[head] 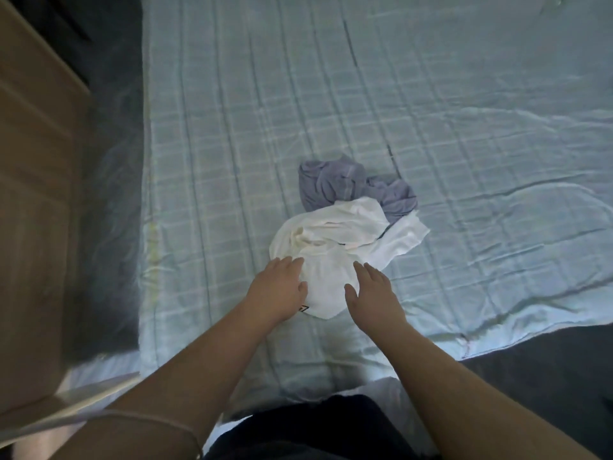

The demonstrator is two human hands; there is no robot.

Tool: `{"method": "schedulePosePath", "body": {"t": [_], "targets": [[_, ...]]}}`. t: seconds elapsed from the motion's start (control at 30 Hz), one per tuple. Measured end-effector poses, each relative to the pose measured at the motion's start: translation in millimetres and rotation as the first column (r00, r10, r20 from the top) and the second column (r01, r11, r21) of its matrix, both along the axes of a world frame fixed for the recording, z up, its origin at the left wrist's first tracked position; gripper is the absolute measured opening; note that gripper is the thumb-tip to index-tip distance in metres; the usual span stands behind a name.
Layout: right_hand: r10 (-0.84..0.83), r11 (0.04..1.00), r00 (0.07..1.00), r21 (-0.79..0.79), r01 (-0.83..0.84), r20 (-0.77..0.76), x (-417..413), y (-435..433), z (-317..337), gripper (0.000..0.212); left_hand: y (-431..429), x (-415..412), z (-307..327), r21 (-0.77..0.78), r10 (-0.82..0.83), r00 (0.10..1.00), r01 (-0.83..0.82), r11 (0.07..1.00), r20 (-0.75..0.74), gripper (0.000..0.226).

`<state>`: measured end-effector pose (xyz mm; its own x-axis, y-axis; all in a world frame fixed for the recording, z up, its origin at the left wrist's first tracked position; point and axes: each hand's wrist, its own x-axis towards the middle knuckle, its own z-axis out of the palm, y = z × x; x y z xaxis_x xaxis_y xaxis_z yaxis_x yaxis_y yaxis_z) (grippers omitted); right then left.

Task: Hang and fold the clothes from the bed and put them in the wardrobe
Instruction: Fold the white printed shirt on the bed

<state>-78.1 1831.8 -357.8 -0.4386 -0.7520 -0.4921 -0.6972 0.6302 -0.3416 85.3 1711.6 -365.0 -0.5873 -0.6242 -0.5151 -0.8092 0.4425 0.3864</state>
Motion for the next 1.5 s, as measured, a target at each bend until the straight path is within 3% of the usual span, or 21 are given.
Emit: {"method": "schedulePosePath", "body": {"t": [0.13,0.3,0.5,0.6,0.67,0.73,0.8,0.9,0.97,1.07,1.23,1.37,1.43,1.5], "targets": [[-0.069,0.997,0.987,0.027,0.065,0.142,-27.6,-37.3,-50.1,0.058,-22.6,-32.7,-43.2,0.115,0.263,0.965,-0.262,0.958,0.003,0.038],[-0.137,0.990,0.964,0.065,0.125,0.230,-53.2,-77.0,-117.2,0.059,-29.3,-73.3,-99.9,0.332,0.543,0.829,-0.553,0.765,0.130,0.016],[-0.064,0.995,0.941,0.096,0.034,0.331,-77.6,-85.2,-154.0,0.034,-13.3,-112.1,-125.8,0.436,0.755,0.655,-0.685,0.584,0.018,0.028],[0.010,1.000,0.919,0.016,-0.018,0.395,-87.5,-81.4,-141.6,0.024,2.8,-124.8,-120.5,0.583,0.878,0.478,-0.722,0.373,0.031,0.041],[0.062,0.998,0.875,-0.035,-0.052,0.480,-88.9,-77.0,-123.2,0.018,11.7,-132.5,-108.3,0.684,0.964,0.258,-0.715,0.148,0.061,0.053],[0.096,0.995,0.796,-0.061,-0.074,0.598,-84.9,-70.8,-106.3,0.011,18.5,-134.3,-96.3,0.661,0.991,0.117,-0.749,0.047,0.061,0.064],[0.103,0.994,0.675,-0.090,-0.055,0.731,-79.0,-61.0,-94.4,0.006,27.6,-128.1,-88.1,0.586,0.996,0.078,-0.809,0.045,0.031,0.067],[-0.013,0.997,0.539,-0.028,0.068,0.842,-74.7,-51.9,-84.8,0.033,42.0,-112.0,-68.8,0.552,0.998,0.027,-0.832,0.051,-0.052,0.039],[-0.023,0.992,0.585,-0.054,0.112,0.810,-75.3,-53.0,-78.6,0.038,51.1,-97.6,-53.5,0.517,0.991,0.036,-0.850,0.099,-0.131,0.024],[0.198,0.966,0.713,-0.259,-0.025,0.672,-72.7,-62.1,-67.3,0.032,64.5,-70.0,-24.8,0.438,0.971,0.075,-0.882,0.170,-0.226,0.019],[0.410,0.881,0.748,-0.438,-0.176,0.523,-48.5,-64.0,-36.7,0.043,97.8,-22.1,41.6,0.405,0.911,0.189,-0.849,0.340,-0.367,0.019],[0.594,0.767,0.775,-0.442,-0.466,0.214,-42.1,-43.1,-19.0,0.067,137.0,0.5,97.2,0.410,0.842,0.228,-0.792,0.453,-0.488,0.012],[0.618,0.764,0.757,-0.391,-0.514,0.213,-39.6,-27.3,-4.9,0.079,158.5,6.3,125.4,0.369,0.787,0.278,-0.765,0.529,-0.551,0.014],[0.579,0.813,0.754,-0.285,-0.507,0.311,-37.2,-8.3,18.2,0.081,181.1,11.5,151.2,0.321,0.728,0.321,-0.738,0.593,-0.606,0.020]]}}
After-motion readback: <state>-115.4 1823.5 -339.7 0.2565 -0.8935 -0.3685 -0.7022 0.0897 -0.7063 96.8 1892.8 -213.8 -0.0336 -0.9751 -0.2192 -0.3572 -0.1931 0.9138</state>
